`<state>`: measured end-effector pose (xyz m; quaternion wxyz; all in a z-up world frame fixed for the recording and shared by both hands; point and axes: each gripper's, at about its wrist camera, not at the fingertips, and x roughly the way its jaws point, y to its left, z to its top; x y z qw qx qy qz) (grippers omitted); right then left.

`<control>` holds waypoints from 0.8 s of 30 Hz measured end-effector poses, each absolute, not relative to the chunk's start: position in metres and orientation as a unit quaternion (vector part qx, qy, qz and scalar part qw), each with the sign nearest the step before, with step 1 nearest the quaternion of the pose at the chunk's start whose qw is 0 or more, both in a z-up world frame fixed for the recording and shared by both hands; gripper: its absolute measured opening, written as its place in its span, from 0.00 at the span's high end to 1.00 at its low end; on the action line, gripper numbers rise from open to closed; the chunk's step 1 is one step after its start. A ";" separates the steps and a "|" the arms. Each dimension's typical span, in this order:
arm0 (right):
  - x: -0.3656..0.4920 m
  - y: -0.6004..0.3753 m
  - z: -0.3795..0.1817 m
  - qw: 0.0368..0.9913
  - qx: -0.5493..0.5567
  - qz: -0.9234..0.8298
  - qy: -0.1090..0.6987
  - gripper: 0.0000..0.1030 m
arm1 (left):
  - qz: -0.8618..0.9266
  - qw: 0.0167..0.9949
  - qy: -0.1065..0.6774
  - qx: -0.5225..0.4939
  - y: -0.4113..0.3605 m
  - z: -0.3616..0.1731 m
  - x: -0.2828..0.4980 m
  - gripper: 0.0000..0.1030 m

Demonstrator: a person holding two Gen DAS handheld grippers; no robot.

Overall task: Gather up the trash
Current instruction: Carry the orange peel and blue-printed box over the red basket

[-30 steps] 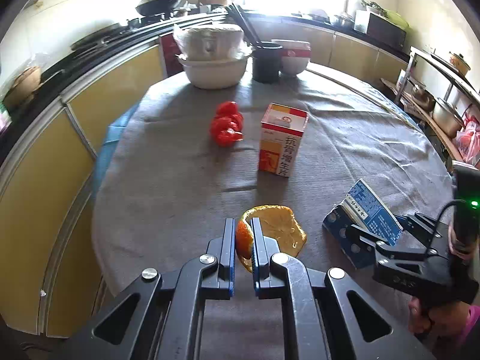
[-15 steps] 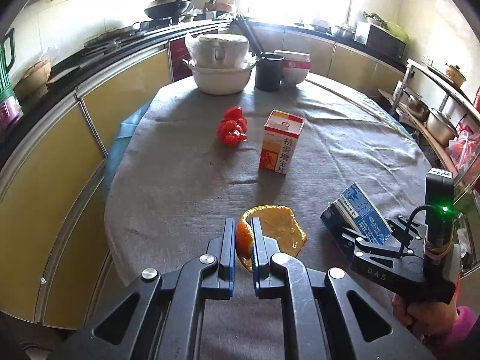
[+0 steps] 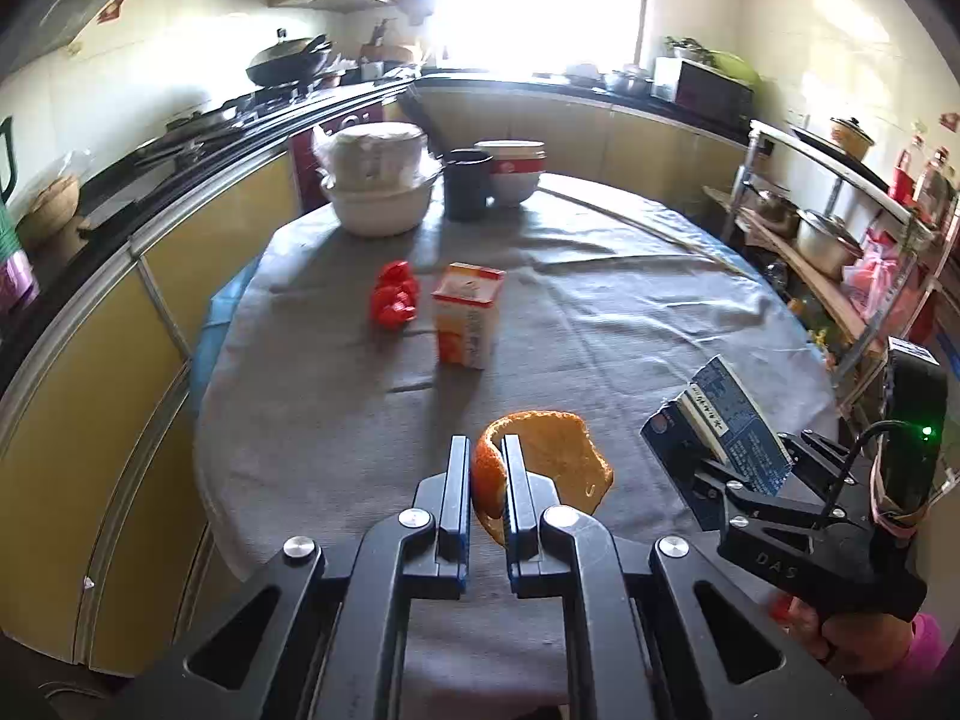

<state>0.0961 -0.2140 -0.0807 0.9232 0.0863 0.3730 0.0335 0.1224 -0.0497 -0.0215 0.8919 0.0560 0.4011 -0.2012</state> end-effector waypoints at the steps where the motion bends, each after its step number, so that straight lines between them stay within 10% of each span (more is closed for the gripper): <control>1: 0.089 -0.219 -0.077 0.925 0.090 0.030 0.368 0.42 | -0.205 0.892 0.400 0.058 -0.053 -0.020 0.120 0.91; 24: -0.068 -0.367 -0.047 0.930 0.197 -0.102 0.293 0.42 | -0.307 0.867 0.349 0.179 -0.211 0.003 0.051 0.91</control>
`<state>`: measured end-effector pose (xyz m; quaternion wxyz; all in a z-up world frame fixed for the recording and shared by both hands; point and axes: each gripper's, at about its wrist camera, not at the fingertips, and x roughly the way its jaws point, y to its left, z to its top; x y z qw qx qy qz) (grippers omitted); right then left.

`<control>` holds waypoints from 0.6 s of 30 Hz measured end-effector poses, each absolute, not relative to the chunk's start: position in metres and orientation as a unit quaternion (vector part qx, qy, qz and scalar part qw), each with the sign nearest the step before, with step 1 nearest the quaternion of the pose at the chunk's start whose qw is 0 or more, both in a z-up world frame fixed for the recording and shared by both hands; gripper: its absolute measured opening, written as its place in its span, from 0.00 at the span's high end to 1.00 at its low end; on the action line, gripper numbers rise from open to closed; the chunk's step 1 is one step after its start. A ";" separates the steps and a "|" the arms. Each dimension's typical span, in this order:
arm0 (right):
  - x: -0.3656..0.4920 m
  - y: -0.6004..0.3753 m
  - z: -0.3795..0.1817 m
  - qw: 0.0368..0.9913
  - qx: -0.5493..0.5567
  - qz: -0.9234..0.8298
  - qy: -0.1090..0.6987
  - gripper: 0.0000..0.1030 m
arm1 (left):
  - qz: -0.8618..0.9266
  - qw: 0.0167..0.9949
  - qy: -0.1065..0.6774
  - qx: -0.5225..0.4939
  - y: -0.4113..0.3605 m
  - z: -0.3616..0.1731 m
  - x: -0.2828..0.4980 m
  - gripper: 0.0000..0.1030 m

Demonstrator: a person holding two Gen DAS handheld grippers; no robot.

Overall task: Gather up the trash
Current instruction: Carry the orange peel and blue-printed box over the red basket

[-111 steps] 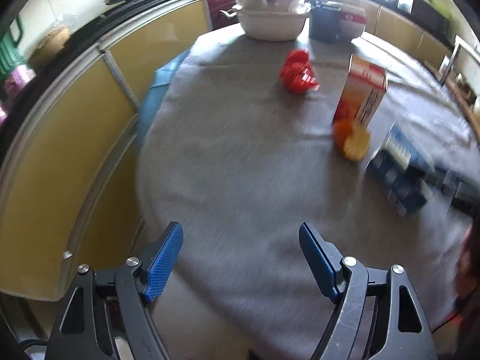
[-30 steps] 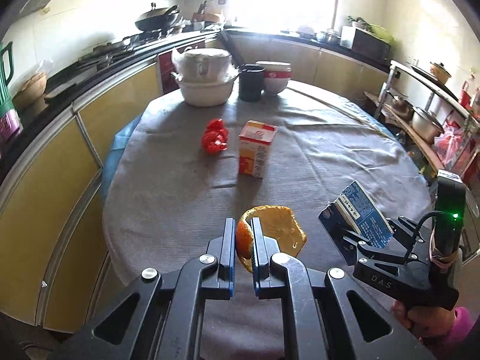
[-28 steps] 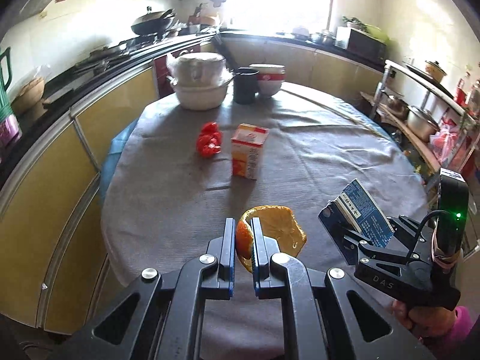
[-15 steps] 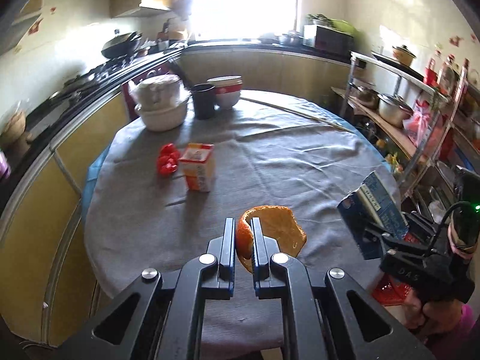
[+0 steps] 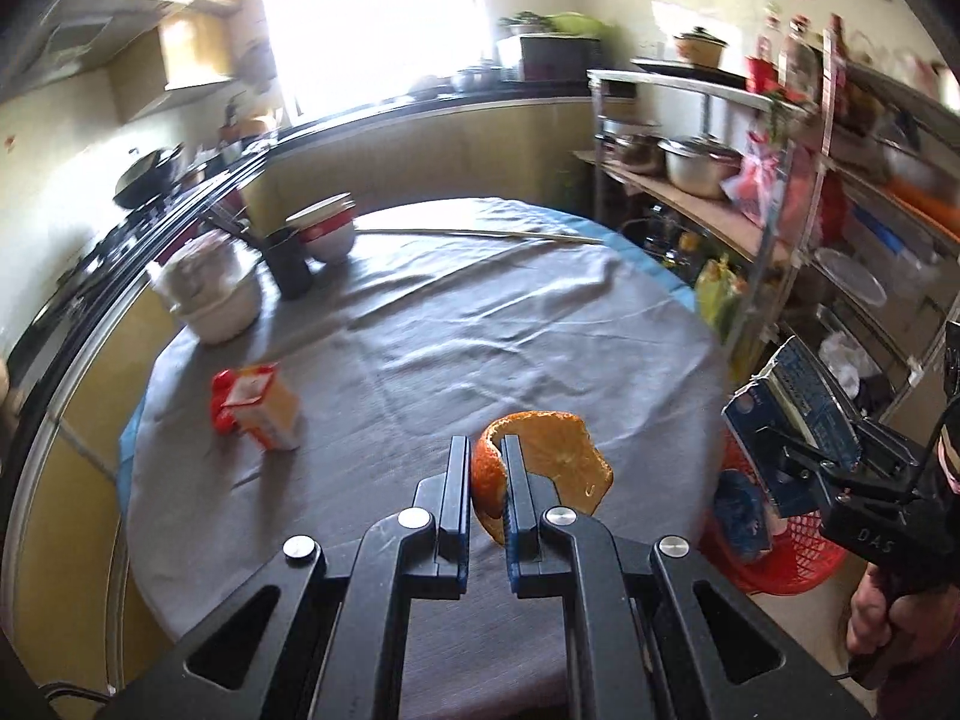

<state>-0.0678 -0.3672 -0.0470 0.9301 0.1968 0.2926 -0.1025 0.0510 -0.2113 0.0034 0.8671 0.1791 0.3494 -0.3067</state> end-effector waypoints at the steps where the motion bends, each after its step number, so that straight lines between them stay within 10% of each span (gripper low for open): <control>1: -0.074 -0.373 -0.048 0.929 0.202 -0.109 0.291 0.42 | -0.313 0.864 0.349 0.184 -0.220 0.002 0.048 0.91; 18: -0.151 -0.443 -0.066 0.905 0.255 -0.188 0.284 0.42 | -0.383 0.823 0.332 0.257 -0.322 -0.016 0.000 0.91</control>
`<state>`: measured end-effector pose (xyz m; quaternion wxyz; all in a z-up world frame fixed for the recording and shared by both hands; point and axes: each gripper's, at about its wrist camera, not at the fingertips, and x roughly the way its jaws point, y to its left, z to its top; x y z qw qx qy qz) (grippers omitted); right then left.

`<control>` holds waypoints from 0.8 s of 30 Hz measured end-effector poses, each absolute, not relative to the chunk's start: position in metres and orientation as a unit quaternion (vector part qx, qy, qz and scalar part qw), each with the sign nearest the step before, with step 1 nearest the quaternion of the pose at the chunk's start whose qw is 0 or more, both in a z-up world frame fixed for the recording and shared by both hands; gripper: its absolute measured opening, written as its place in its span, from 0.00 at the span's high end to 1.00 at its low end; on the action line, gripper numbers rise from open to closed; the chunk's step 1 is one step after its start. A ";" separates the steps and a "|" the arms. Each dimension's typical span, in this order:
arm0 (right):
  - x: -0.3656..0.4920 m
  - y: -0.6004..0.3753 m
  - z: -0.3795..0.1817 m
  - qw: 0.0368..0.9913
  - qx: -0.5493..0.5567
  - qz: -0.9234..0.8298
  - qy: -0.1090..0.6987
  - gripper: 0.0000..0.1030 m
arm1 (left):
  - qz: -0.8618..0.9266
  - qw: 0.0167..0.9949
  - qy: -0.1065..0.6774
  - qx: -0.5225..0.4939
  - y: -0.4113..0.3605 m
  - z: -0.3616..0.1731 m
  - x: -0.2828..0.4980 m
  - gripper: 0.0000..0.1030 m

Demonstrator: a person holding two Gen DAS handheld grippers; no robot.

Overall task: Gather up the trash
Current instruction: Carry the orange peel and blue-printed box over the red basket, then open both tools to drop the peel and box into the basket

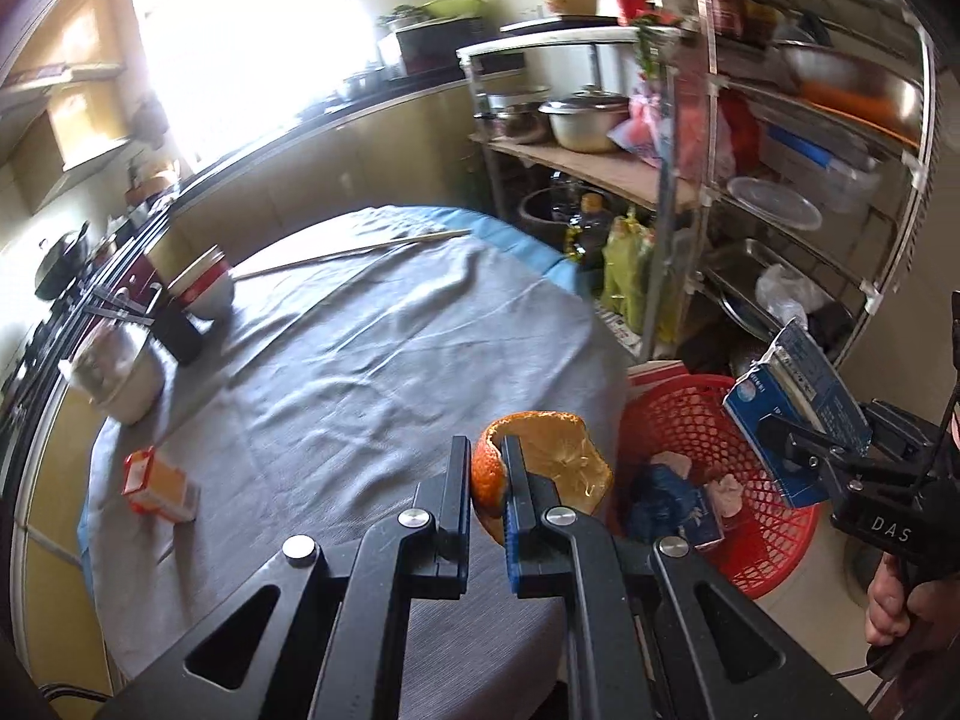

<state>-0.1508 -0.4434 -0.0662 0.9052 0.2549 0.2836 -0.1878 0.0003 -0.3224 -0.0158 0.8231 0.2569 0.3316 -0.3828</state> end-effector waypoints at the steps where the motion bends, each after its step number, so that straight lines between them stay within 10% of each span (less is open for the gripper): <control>1: -0.154 -0.447 -0.068 0.903 0.259 -0.192 0.284 0.42 | -0.388 0.820 0.330 0.261 -0.328 -0.017 -0.003 0.91; 24: -0.215 -0.502 -0.127 0.853 0.357 -0.236 0.298 0.42 | -0.449 0.760 0.330 0.335 -0.430 -0.063 -0.054 0.91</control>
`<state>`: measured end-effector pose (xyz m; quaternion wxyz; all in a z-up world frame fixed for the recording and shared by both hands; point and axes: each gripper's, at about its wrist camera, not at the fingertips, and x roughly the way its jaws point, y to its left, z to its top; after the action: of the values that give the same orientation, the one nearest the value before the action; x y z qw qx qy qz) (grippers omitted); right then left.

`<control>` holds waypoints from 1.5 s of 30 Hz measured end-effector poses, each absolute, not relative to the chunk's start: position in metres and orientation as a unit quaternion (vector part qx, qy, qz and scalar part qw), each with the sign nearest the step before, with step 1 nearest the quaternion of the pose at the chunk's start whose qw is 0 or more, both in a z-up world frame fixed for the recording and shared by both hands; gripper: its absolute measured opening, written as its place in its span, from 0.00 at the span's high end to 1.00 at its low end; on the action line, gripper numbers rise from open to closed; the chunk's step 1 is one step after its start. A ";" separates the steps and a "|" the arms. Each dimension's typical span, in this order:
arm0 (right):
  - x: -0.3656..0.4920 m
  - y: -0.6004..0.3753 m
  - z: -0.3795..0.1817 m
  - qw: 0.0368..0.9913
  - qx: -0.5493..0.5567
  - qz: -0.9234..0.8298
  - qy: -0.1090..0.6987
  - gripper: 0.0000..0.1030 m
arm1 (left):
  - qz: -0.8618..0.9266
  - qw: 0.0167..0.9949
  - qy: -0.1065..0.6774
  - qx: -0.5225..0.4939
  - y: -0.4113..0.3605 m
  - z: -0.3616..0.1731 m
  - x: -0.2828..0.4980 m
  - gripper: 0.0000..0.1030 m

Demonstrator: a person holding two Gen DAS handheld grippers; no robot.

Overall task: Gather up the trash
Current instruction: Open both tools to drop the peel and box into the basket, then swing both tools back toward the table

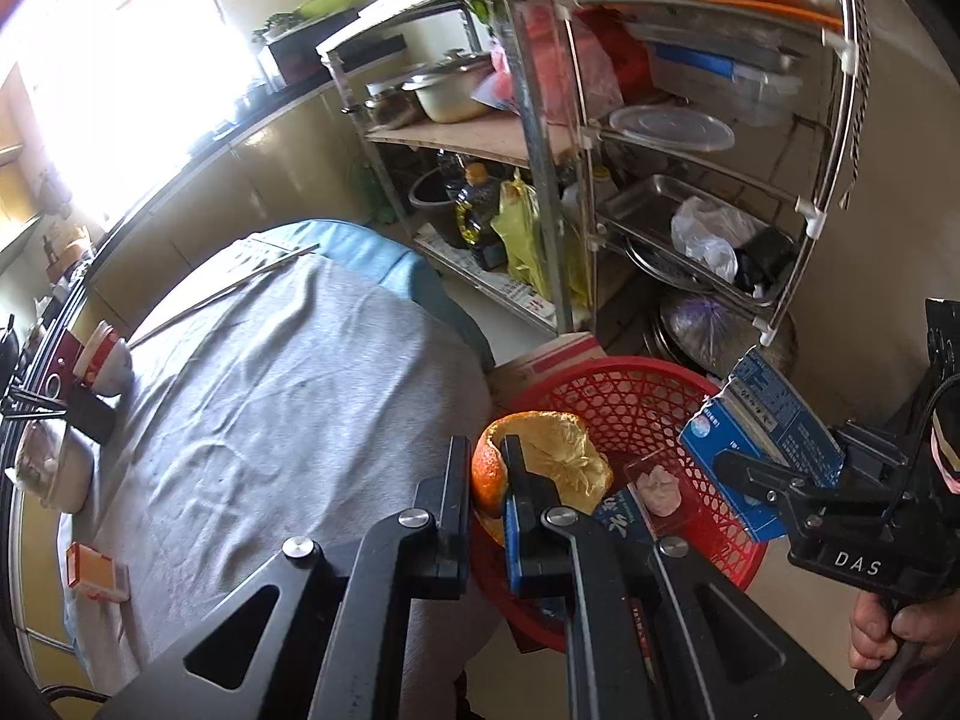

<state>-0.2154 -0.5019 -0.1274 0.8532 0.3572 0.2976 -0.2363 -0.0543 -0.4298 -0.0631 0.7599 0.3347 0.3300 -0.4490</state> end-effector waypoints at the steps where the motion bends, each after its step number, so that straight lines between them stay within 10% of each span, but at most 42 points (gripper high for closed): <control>1: -0.216 -0.503 -0.131 0.850 0.362 -0.237 0.300 0.42 | -0.449 0.758 0.332 0.338 -0.432 -0.066 -0.056 0.91; 18: -0.207 -0.517 -0.166 0.825 0.408 -0.227 0.317 0.39 | -0.474 0.724 0.352 0.357 -0.448 -0.103 -0.062 0.90; 24: -0.204 -0.524 -0.171 0.815 0.426 -0.221 0.324 0.38 | -0.481 0.734 0.329 0.349 -0.442 -0.094 -0.066 0.49; 45: -0.169 -0.471 -0.122 0.855 0.362 -0.190 0.320 0.38 | -0.404 0.795 0.353 0.284 -0.352 -0.052 -0.022 0.39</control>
<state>-0.1691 -0.4710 -0.1218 0.8546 0.3621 0.3199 -0.1901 -0.0219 -0.3517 -0.0519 0.7946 0.2840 0.3531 -0.4041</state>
